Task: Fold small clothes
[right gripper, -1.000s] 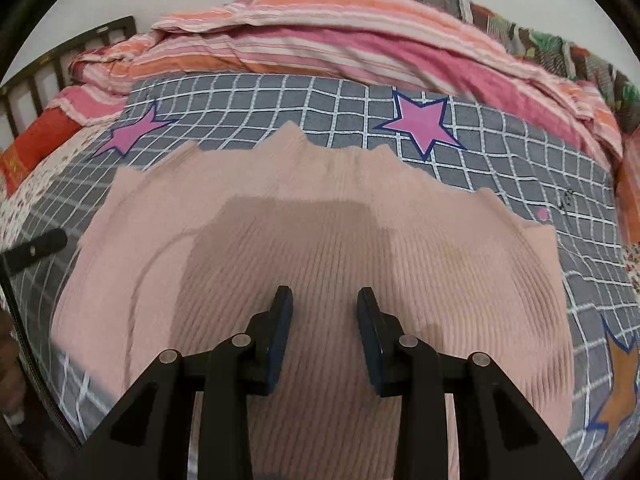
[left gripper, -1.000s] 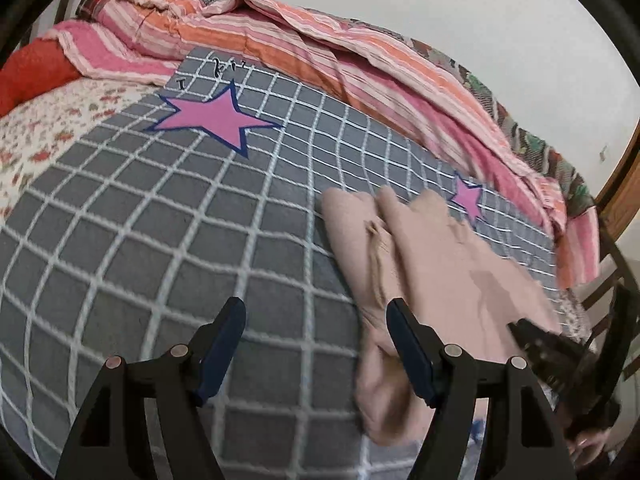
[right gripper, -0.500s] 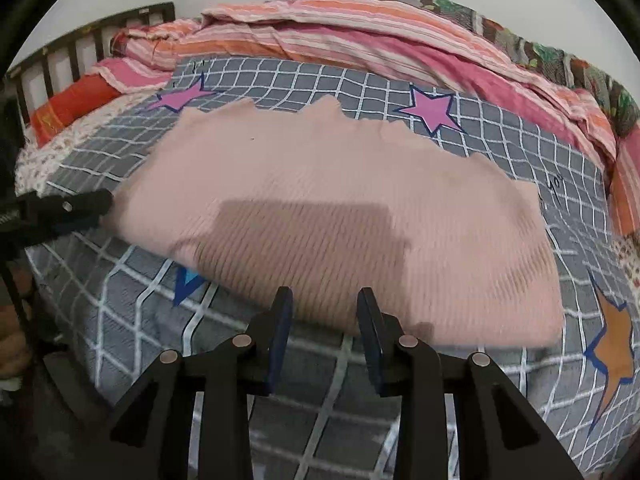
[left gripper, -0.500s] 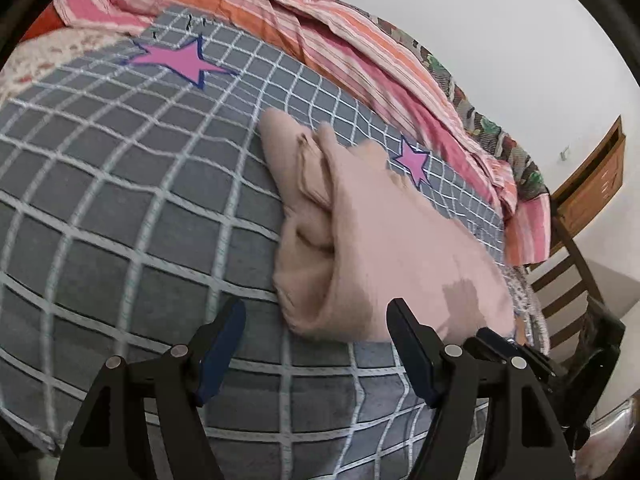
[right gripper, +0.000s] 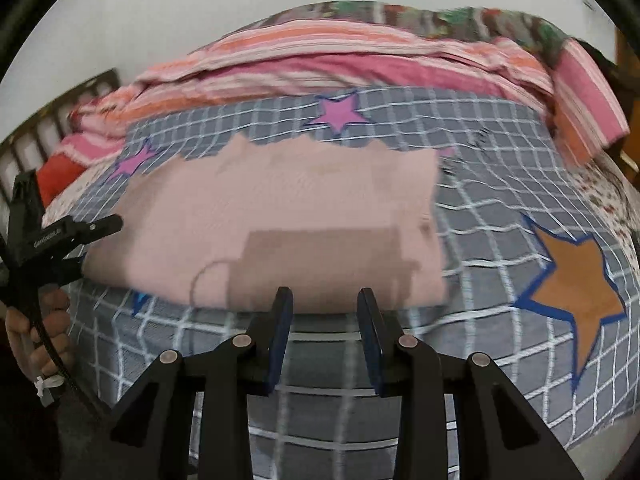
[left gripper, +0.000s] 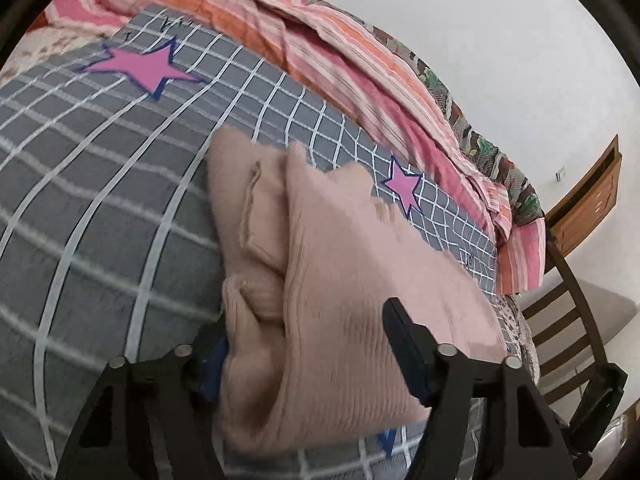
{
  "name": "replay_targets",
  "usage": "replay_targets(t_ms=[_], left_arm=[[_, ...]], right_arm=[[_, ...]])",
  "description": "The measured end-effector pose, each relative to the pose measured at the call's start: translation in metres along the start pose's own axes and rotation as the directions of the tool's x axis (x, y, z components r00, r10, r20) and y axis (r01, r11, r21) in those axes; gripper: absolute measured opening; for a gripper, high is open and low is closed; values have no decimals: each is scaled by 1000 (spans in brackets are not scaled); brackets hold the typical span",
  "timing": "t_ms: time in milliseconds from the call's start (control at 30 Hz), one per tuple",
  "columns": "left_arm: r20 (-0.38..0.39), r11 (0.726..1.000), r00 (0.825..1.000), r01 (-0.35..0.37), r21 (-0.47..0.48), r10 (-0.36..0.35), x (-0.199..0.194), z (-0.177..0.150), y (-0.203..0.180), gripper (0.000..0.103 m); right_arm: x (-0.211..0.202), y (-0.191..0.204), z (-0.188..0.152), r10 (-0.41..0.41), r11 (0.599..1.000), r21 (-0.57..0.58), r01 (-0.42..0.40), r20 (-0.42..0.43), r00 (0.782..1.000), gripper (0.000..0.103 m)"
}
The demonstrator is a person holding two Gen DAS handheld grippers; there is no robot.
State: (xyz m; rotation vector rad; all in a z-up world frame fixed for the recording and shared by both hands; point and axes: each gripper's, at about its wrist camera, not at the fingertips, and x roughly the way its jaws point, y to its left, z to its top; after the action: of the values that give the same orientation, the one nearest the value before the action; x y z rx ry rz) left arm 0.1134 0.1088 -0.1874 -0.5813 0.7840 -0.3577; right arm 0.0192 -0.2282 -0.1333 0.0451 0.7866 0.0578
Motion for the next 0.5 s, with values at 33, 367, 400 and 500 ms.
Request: replay_targets(t_ms=[33, 367, 400, 500], left_arm=[[-3, 1000, 1000, -5, -2, 5, 3, 3, -2, 60], [23, 996, 996, -88, -32, 89, 8, 31, -26, 20], [26, 995, 995, -93, -29, 94, 6, 34, -33, 19], [32, 990, 989, -141, 12, 141, 2, 41, -62, 19]], right_arm=[[1, -8, 1, 1, 1000, 21, -1, -2, 1000, 33], [4, -65, -3, -1, 992, 130, 0, 6, 1000, 33], [4, -69, -3, 2, 990, 138, -3, 8, 1000, 33], [1, -85, -4, 6, 986, 168, -11, 26, 1000, 33]])
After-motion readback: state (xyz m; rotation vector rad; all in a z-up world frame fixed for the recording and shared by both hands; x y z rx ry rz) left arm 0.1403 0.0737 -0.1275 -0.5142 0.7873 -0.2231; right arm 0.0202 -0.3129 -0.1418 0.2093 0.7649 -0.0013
